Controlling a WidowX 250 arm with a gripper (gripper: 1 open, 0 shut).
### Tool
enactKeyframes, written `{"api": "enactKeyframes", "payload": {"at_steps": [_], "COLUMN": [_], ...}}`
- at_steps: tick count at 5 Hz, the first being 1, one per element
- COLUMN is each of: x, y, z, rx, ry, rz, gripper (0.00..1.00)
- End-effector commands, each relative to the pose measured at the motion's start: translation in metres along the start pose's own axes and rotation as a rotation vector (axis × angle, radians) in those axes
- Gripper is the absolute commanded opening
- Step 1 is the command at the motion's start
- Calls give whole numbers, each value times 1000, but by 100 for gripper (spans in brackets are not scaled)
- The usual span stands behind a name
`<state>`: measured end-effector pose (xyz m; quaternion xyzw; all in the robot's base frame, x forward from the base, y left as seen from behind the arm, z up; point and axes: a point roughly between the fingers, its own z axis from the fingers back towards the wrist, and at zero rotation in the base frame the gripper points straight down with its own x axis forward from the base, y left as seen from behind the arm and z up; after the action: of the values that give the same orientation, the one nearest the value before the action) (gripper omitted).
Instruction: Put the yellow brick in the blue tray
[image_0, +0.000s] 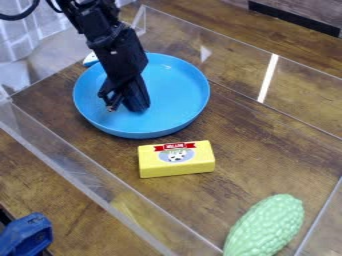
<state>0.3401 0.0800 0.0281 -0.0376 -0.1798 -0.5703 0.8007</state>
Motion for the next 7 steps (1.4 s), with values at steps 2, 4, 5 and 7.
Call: {"api": "enactKeyframes", "payload": {"at_steps": [2, 4, 5, 7], "x": [-2, 2, 1, 1], "y": [16, 15, 14, 16], "z": [24, 38, 42, 40], "rx": [34, 28, 22, -17], "ry": [-2, -4, -6, -18], "rz": [3, 11, 5, -44], "gripper": [0, 0, 0, 100]}}
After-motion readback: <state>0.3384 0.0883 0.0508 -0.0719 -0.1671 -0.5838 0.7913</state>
